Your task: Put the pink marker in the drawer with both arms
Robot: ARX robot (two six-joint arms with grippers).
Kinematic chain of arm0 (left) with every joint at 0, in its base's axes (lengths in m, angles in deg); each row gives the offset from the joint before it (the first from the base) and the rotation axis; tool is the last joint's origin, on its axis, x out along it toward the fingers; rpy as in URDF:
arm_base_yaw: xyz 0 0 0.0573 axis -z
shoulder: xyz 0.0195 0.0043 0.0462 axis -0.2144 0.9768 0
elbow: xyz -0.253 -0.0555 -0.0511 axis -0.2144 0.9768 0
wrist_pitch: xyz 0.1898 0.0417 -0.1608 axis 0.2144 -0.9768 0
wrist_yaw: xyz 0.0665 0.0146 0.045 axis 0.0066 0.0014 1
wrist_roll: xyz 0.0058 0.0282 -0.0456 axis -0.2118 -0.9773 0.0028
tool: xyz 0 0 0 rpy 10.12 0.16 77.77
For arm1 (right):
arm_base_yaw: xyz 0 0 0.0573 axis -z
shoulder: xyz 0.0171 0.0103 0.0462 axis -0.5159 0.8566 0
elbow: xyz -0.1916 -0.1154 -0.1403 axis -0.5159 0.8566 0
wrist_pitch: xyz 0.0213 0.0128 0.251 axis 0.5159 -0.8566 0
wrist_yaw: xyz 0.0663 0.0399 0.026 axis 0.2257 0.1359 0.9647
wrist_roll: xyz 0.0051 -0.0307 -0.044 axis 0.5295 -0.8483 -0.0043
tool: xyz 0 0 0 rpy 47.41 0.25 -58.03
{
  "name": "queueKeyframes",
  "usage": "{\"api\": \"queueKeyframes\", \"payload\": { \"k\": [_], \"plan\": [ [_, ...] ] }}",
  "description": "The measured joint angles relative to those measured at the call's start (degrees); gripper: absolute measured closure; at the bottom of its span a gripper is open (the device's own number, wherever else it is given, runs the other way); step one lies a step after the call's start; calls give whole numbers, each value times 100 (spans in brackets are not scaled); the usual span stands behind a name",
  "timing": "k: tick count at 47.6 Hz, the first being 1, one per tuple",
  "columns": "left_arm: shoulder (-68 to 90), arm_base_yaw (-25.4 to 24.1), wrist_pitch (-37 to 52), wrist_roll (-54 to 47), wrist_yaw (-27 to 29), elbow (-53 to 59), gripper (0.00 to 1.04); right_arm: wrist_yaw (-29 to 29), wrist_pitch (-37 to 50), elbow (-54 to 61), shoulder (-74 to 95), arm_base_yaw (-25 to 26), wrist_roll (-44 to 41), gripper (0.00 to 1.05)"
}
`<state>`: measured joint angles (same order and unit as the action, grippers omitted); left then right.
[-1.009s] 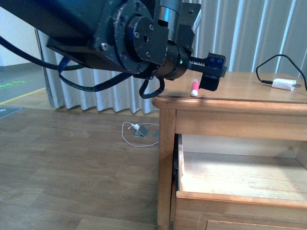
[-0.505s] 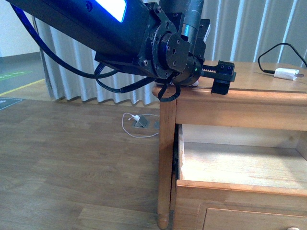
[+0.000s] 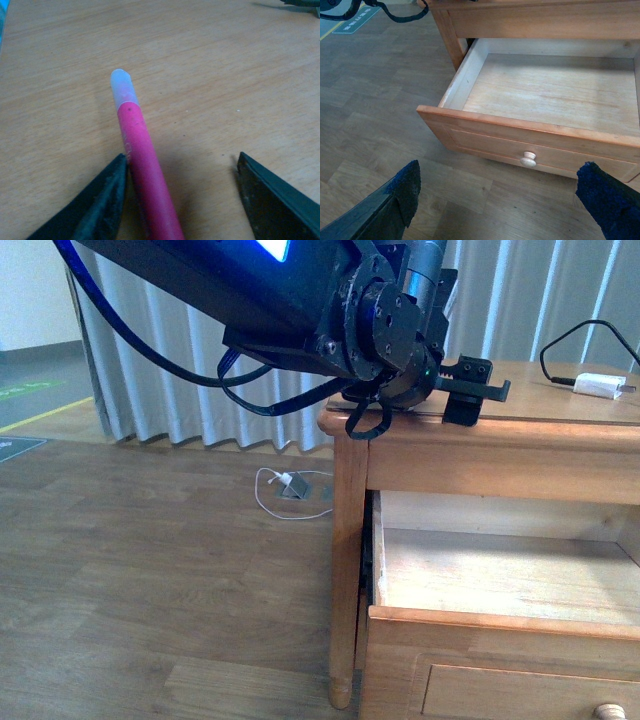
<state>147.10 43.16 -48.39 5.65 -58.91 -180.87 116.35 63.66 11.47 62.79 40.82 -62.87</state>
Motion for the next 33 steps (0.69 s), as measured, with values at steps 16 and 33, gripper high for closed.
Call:
{"api": "queueKeyframes", "payload": {
  "k": [16,33],
  "plan": [
    [-33,28,-203,-160,238,0,87,0,0,0,0,0,0,8],
    [-1137,-184,868,-564,-1574,1858,90,0,0,0,0,0,0,8]
  ]
}}
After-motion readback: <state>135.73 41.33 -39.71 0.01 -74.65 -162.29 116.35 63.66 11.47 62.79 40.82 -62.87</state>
